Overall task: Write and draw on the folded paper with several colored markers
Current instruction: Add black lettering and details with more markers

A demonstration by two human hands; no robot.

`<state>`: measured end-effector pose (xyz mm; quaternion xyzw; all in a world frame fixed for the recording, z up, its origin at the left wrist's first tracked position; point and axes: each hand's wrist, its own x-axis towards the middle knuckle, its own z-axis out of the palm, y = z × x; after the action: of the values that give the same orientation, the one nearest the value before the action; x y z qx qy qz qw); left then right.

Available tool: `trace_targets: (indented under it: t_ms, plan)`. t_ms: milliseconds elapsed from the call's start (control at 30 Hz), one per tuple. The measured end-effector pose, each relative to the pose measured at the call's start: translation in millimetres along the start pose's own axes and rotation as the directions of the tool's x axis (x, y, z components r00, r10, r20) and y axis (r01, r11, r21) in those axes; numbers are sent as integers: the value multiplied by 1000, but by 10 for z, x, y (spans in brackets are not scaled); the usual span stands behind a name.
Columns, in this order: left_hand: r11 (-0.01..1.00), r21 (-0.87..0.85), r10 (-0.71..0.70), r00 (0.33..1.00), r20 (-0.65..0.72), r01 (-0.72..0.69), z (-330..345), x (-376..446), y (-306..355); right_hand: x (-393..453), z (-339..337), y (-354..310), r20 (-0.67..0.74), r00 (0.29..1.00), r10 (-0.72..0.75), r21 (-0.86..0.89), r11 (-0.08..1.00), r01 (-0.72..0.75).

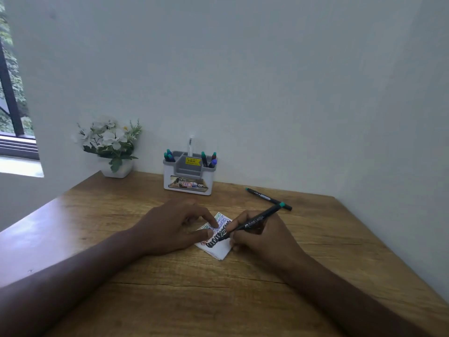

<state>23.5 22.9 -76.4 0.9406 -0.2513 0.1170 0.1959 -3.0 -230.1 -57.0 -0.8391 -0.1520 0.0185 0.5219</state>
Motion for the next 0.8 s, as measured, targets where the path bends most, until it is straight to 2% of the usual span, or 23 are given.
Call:
trace_targets:
  t_ms: [200, 800]
  plan:
    - [1000, -3, 6, 1000, -6, -6, 9, 11, -8, -10, 61, 22, -27, 999, -46, -135, 990, 42]
    - [1000, -17, 7, 1000, -18, -7, -10, 11, 21, 6, 83, 46, 14, 993, -118, -201, 972, 118]
